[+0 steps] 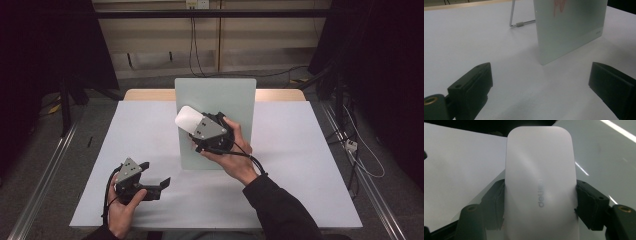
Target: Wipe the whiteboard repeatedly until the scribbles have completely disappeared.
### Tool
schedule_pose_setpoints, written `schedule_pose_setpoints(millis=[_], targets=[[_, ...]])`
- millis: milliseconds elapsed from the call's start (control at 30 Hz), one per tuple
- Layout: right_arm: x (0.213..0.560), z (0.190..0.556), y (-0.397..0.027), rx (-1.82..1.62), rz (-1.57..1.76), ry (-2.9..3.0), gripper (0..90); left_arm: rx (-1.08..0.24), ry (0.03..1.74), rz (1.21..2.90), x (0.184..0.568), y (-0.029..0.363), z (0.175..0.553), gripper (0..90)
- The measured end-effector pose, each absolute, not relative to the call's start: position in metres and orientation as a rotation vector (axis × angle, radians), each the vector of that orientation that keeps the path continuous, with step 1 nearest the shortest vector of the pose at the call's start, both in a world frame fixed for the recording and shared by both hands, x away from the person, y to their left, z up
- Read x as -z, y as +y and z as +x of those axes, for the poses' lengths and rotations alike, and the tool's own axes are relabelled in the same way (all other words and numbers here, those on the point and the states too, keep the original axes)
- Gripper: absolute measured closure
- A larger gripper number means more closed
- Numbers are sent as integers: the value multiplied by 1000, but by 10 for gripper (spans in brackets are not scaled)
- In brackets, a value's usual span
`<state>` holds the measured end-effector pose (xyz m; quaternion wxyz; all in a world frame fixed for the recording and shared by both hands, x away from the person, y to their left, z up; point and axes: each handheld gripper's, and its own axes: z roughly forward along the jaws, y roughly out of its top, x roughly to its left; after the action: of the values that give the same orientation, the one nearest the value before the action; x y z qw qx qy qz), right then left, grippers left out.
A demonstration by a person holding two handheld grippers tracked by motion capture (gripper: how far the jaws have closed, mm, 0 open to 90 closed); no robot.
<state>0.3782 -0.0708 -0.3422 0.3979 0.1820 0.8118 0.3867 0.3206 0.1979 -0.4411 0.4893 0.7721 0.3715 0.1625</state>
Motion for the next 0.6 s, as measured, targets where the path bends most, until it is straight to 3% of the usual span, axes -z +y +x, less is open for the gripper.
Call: schedule_pose_setpoints(millis=[600], targets=[[320,383,-96,-978,553,1925,318,-396,898,1877,441,197,320,51]])
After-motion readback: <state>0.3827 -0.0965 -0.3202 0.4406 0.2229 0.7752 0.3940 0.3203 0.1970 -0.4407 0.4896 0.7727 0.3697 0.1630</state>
